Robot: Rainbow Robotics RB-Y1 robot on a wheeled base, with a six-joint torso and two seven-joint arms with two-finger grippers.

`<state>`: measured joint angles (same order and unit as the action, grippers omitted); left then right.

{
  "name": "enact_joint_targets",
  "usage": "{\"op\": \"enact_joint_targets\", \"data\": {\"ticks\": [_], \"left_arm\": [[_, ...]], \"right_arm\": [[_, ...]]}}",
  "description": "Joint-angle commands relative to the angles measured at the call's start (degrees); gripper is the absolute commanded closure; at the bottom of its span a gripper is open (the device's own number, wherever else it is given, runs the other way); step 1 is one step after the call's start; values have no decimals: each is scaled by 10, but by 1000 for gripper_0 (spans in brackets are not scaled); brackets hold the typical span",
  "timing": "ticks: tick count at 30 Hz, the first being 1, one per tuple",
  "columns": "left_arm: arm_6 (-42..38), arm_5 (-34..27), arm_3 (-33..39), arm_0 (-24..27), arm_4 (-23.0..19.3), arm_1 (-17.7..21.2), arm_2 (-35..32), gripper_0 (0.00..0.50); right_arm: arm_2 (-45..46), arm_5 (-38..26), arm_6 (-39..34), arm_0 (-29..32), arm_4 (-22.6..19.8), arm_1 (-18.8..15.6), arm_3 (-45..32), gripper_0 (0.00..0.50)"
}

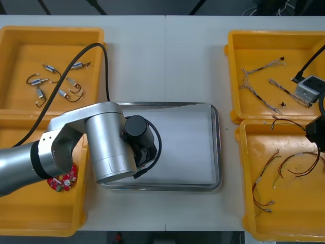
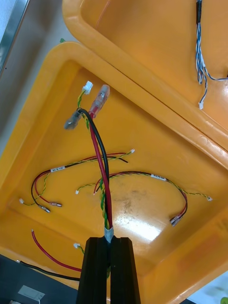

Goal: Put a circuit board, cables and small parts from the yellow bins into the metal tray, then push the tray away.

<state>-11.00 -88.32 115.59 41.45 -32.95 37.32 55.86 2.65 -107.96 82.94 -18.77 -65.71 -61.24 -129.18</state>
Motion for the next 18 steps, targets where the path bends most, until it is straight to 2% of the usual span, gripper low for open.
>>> {"op": "enact_joint_targets", "data": {"ticks": [1, 4, 6, 8, 9, 13, 18], "left_arm": [[-27, -22, 28, 24, -12, -1, -1, 69], [-27, -42, 47, 35, -34, 9, -13, 42], [-27, -64, 75, 47, -70, 23, -33, 0], [-27, -72, 87, 50, -85, 29, -44, 0], [-26, -86, 107, 58, -111, 43, -62, 0], [-26, -106, 142, 76, -170, 76, -102, 0], [-25, -106, 184, 95, -237, 141, -137, 0]], "right_arm": [[17, 5, -16, 4, -5, -24, -14, 500], [17, 5, -16, 4, -5, -24, -14, 500], [17, 5, -16, 4, -5, -24, -14, 500], [17, 5, -16, 4, -5, -24, -14, 500], [17, 5, -16, 4, -5, -24, -14, 500], [17, 5, -16, 4, -5, -24, -14, 500], [17, 5, -16, 4, -5, -24, -14, 500]]}}
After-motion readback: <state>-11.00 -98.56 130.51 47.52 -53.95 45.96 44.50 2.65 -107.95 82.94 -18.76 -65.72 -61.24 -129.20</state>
